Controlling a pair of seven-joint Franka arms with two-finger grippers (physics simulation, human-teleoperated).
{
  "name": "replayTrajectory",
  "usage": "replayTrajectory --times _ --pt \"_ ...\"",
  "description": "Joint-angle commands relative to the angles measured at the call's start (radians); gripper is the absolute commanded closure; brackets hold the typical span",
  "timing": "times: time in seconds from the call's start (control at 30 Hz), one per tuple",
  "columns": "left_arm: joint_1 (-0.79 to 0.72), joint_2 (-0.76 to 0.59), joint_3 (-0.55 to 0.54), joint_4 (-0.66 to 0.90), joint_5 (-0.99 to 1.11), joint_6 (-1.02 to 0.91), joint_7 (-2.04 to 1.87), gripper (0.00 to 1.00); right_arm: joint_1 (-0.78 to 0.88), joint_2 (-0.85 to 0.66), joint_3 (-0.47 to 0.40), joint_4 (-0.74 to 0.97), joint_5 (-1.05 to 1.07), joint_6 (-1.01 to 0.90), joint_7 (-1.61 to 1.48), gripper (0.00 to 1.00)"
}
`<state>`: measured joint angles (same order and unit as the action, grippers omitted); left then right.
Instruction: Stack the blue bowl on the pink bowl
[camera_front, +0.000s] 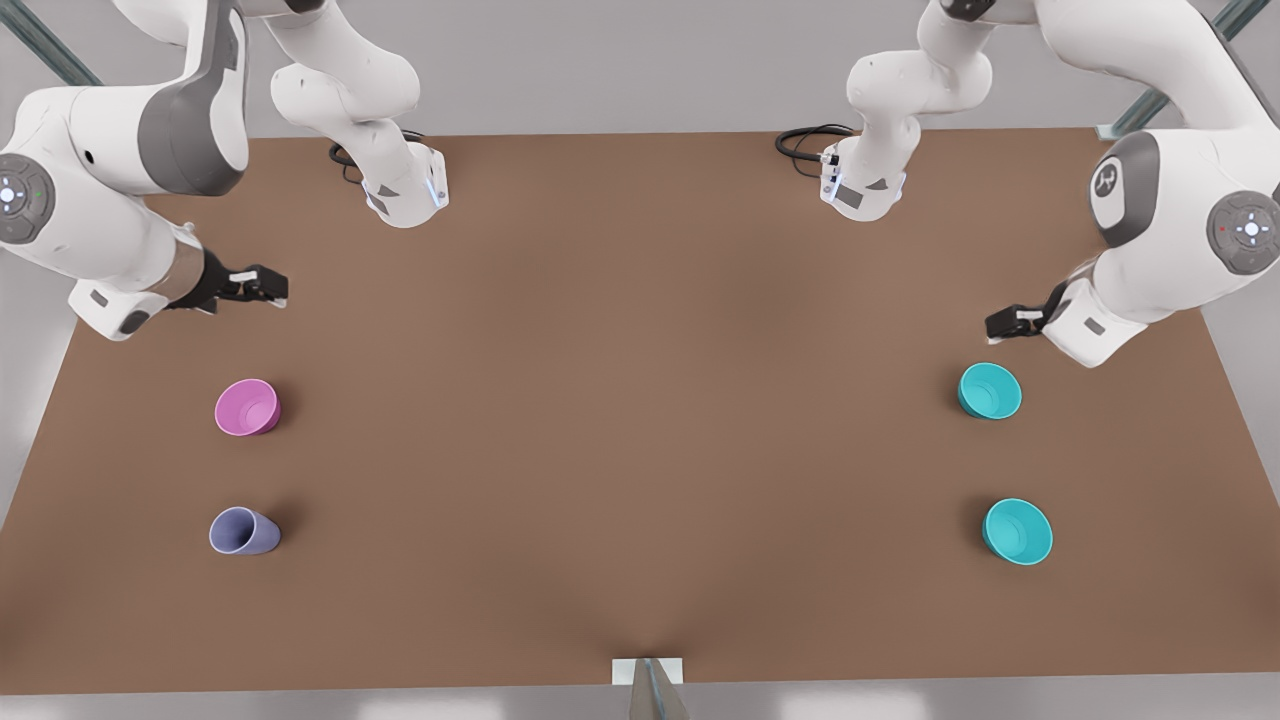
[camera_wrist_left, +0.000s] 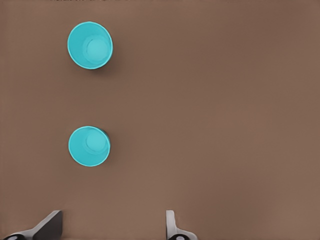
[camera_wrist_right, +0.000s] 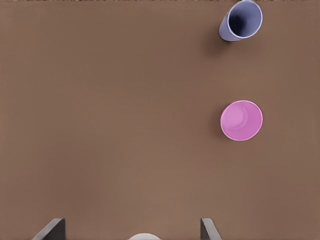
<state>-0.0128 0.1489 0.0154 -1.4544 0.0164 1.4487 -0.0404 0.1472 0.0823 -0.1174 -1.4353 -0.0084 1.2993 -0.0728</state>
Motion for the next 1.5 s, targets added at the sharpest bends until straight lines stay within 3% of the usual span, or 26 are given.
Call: replayTrajectory --times 0.0,0.1,0.2,0.3,0.43,0.67,0.77,0.8,0.83,0.87,1.03,1.33,1.37,1.4,1.47 --pt "-0.055 0.0 0.052 -0.001 0.0 0.042 0.033 0.0 0.006 -0.001 -0.001 0.001 0.001 0.029 -0.027 0.0" --pt "-0.059 0.008 0.049 -0.001 -0.007 -0.002 0.033 0.0 -0.04 0.051 -0.018 0.018 -0.002 0.006 -0.061 0.0" --pt "-0.059 0.018 0.049 0.0 -0.062 -0.044 0.033 0.0 -0.201 0.215 -0.021 0.019 -0.015 0.023 -0.084 0.0" --pt "-0.055 0.023 0.051 0.0 -0.065 -0.044 0.034 0.0 -0.331 0.339 -0.021 0.03 -0.018 0.155 -0.185 0.0" --pt "-0.055 0.034 0.051 -0.001 -0.067 -0.059 0.033 0.0 -0.38 0.502 -0.019 0.082 0.011 0.324 -0.323 0.0" --pt "0.019 0.17 0.054 0.003 -0.072 0.082 0.142 0.0 -0.525 0.591 -0.016 0.053 0.084 0.471 -0.522 0.0" --pt "0.042 0.173 0.054 0.003 -0.067 0.117 0.149 0.0 -0.522 0.576 -0.01 -0.065 0.114 0.538 -0.524 0.0" --pt "0.042 0.173 0.054 0.003 -0.069 0.117 0.149 0.34 -0.52 0.568 -0.007 -0.106 0.114 0.571 -0.533 0.0" --pt "0.042 0.175 0.054 0.003 -0.069 0.117 0.149 0.38 -0.518 0.56 -0.007 -0.135 0.12 0.6 -0.561 0.0" --pt "0.042 0.173 0.054 0.003 -0.069 0.116 0.149 0.0 -0.518 0.545 -0.007 -0.174 0.12 0.632 -0.562 0.0" --pt "0.042 0.173 0.054 0.003 -0.07 0.113 0.148 0.0 -0.526 0.513 -0.001 -0.306 0.133 0.762 -0.604 0.0" --pt "0.042 0.239 0.054 0.005 -0.069 0.197 0.148 0.0 -0.545 0.568 -0.001 -0.31 0.143 0.79 -0.604 0.0" --pt "0.043 0.239 0.054 0.005 -0.069 0.197 0.148 0.0 -0.546 0.57 -0.001 -0.315 0.145 0.79 -0.604 0.01" --pt "0.043 0.241 0.054 0.005 -0.069 0.197 0.148 0.0 -0.546 0.573 -0.001 -0.32 0.143 0.79 -0.604 0.1" --pt "0.042 0.242 0.054 0.003 -0.069 0.197 0.148 0.0 -0.546 0.574 -0.001 -0.321 0.145 0.782 -0.63 0.56"
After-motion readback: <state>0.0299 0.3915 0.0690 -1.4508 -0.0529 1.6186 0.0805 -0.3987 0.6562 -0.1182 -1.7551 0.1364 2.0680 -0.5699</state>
